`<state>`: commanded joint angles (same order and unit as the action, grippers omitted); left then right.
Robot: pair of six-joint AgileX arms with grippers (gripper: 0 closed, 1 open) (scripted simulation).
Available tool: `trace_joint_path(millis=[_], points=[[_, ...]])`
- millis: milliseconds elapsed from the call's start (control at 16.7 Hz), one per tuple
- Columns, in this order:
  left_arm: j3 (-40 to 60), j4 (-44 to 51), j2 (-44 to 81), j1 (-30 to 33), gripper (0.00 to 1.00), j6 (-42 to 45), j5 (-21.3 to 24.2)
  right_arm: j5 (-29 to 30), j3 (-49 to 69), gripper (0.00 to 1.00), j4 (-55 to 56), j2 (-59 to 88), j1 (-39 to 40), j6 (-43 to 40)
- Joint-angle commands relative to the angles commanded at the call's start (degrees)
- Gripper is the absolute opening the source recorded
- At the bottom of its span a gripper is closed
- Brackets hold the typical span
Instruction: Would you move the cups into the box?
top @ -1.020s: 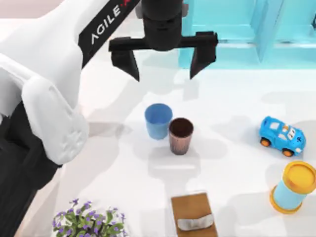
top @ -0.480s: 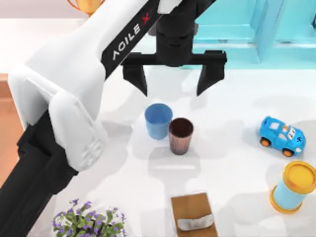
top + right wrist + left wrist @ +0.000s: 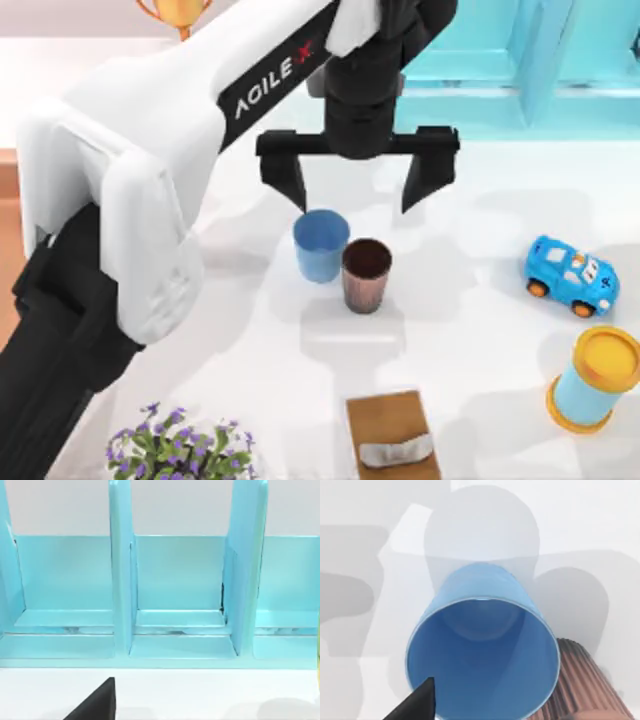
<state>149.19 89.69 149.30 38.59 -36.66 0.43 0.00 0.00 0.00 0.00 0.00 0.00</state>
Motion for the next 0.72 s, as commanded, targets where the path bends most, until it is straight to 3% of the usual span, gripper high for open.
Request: trace_joint_path(millis=[360,720], points=[[-20.6,-15.4,-4.6,0.1,1.0,-0.1,-0.1,0.0,0.0,1.0,0.0,0.0,0.0,0.0],[-23.8,-18.3,-5.3,0.1,1.0,-0.1,-0.1,0.0,0.0,1.0,0.0,0.0,0.0,0.0]])
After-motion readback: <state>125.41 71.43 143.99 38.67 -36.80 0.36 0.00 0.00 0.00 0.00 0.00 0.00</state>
